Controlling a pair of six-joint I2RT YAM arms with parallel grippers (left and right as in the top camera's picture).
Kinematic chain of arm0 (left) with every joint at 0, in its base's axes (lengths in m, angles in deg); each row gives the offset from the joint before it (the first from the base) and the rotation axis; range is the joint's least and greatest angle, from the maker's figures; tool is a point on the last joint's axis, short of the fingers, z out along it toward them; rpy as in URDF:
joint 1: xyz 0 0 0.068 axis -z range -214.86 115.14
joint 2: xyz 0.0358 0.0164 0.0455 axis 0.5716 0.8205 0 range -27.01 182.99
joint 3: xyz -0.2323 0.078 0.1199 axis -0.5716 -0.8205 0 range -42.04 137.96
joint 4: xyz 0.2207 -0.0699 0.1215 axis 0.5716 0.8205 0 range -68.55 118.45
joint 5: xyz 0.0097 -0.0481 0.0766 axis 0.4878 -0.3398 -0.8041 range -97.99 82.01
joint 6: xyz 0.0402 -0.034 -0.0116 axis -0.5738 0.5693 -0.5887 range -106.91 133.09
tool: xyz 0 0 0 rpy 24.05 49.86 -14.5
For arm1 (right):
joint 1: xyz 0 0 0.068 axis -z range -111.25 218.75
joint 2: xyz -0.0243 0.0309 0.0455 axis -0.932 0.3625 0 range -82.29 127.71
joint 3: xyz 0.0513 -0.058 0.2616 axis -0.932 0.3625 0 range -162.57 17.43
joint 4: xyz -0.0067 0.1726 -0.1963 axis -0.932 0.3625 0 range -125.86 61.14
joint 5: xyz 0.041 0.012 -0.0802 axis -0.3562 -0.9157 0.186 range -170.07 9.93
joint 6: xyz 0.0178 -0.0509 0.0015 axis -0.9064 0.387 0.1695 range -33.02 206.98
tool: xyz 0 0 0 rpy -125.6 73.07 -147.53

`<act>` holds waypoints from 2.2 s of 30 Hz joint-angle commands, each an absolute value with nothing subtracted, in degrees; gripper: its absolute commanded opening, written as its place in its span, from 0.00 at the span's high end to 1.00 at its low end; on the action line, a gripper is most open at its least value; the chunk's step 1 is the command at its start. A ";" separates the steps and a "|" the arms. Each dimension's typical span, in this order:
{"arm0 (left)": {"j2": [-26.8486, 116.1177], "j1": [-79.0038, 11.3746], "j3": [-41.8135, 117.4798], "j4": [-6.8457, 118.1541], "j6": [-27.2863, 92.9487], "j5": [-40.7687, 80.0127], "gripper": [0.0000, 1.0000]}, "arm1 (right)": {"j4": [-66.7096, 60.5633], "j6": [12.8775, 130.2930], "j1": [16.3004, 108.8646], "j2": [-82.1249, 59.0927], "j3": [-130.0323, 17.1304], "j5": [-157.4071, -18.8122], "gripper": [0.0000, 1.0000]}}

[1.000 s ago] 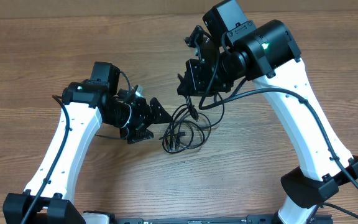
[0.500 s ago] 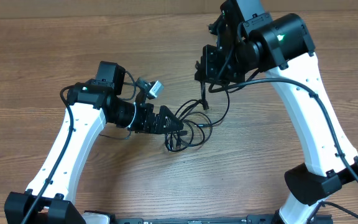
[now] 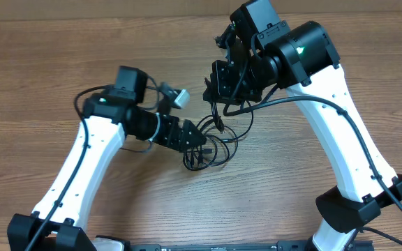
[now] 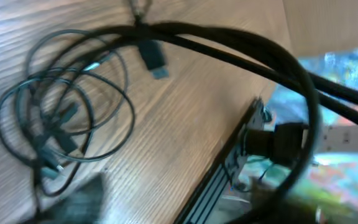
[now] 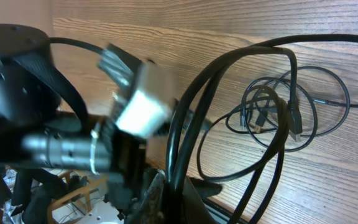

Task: Untangle cables

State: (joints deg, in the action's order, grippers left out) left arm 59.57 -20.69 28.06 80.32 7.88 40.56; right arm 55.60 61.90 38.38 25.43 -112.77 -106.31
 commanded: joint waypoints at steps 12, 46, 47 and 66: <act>58.52 -19.68 34.25 82.57 17.59 38.46 0.96 | 61.20 57.57 38.49 23.86 -113.77 -83.25 0.96; 34.59 -20.32 60.76 85.04 47.86 -14.72 0.96 | 48.35 49.20 46.51 23.97 -76.61 -67.90 0.86; 34.48 -20.32 60.76 85.24 47.84 -13.95 0.96 | 48.30 50.54 46.48 23.97 -76.50 -70.50 0.83; 35.68 -20.21 60.72 88.56 49.41 -3.46 0.96 | 56.30 78.67 45.65 23.90 -93.86 -108.10 0.16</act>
